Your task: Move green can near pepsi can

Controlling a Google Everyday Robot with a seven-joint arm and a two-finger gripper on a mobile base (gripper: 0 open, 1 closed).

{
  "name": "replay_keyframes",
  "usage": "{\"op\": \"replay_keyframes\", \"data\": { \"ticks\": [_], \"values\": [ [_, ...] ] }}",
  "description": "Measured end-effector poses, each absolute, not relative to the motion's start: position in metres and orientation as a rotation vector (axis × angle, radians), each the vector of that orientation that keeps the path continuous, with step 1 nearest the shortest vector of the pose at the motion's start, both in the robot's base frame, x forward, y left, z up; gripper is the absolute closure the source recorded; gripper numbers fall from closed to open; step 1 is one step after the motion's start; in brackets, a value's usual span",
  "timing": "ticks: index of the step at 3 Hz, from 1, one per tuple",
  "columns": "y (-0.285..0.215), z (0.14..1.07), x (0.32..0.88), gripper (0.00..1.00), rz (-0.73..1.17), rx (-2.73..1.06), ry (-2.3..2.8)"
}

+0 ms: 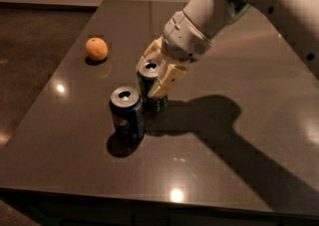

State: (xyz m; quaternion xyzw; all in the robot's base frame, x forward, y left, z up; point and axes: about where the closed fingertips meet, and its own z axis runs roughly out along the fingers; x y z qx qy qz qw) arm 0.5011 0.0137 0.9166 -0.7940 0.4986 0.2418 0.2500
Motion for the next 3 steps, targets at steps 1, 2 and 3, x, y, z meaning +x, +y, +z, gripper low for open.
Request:
{"op": "replay_keyframes", "data": {
  "ticks": [1, 2, 3],
  "values": [
    [0.0168, 0.9141, 0.4938, 0.82, 0.713, -2.2, 1.346],
    [0.0195, 0.9095, 0.4874, 0.59, 0.765, -2.214, 1.341],
    [0.0226, 0.9098, 0.4896, 0.35, 0.758, -2.206, 1.339]
  ]
}}
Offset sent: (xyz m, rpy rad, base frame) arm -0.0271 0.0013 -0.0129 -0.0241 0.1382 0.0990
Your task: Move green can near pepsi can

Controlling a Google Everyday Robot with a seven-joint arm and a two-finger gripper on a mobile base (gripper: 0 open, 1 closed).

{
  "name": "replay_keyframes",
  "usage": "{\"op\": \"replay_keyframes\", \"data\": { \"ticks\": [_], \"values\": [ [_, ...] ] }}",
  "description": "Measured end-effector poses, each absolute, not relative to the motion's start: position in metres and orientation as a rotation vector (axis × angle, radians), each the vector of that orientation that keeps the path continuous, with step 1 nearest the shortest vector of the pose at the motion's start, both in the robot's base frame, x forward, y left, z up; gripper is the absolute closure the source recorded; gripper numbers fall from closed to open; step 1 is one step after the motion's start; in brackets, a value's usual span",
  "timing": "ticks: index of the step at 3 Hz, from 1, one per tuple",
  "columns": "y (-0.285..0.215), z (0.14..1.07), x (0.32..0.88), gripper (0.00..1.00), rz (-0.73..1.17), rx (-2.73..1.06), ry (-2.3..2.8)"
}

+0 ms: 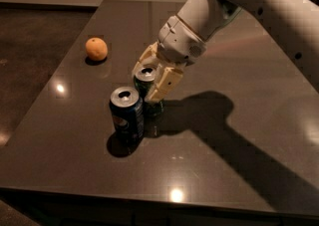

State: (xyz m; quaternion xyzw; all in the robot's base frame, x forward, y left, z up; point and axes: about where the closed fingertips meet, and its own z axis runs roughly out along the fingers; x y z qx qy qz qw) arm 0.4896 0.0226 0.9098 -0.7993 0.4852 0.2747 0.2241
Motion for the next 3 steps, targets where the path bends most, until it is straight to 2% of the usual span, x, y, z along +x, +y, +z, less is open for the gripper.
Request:
{"op": "replay_keyframes", "data": {
  "ticks": [1, 2, 3],
  "values": [
    [0.0256, 0.9098, 0.4914, 0.12, 0.753, -2.199, 1.337],
    [0.0282, 0.9098, 0.4928, 0.0, 0.749, -2.194, 1.334],
    [0.0282, 0.9098, 0.4928, 0.0, 0.749, -2.194, 1.334]
  ]
}}
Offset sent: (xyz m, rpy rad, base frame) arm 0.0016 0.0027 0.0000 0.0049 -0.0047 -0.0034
